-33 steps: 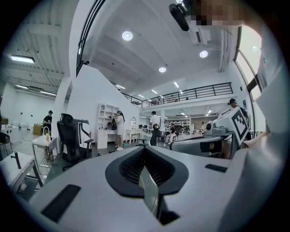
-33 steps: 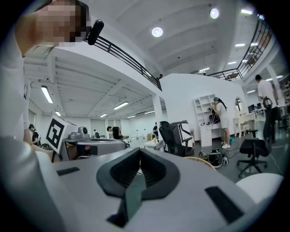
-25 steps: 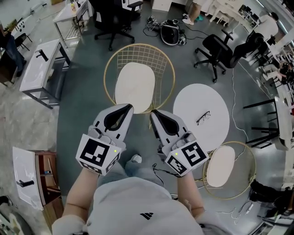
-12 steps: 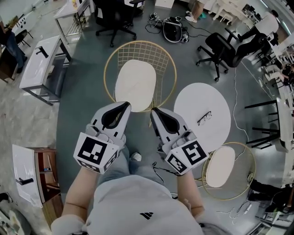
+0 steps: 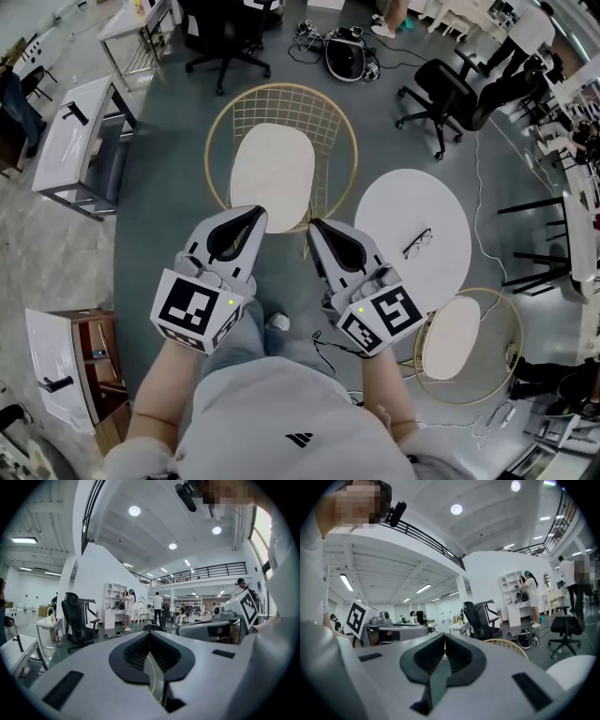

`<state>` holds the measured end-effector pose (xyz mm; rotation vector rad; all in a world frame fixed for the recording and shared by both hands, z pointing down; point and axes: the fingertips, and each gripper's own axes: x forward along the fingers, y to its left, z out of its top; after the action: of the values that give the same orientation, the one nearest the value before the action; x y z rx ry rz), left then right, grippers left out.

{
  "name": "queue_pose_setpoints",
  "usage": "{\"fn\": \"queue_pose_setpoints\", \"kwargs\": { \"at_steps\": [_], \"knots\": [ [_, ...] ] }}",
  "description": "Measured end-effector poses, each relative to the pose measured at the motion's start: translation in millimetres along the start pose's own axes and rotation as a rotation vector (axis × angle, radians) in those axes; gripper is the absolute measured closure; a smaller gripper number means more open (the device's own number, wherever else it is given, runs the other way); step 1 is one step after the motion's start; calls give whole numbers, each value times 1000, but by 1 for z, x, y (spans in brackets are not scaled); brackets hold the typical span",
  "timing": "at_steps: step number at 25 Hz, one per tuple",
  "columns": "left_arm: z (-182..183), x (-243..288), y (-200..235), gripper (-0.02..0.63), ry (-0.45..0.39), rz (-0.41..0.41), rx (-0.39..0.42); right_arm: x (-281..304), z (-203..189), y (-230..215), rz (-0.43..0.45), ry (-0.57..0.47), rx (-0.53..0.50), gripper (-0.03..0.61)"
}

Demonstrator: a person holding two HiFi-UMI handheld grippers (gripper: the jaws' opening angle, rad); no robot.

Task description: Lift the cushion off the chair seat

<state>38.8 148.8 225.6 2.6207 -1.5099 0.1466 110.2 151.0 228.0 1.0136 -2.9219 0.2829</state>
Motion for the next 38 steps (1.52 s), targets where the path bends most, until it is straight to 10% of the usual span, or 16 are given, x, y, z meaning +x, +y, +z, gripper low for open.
{"fn": "queue_pose_setpoints", "kwargs": {
  "at_steps": [38],
  "knots": [
    [-16, 85, 164, 601, 60, -146, -31, 151, 0, -60, -213, 36, 47, 566]
  ]
}}
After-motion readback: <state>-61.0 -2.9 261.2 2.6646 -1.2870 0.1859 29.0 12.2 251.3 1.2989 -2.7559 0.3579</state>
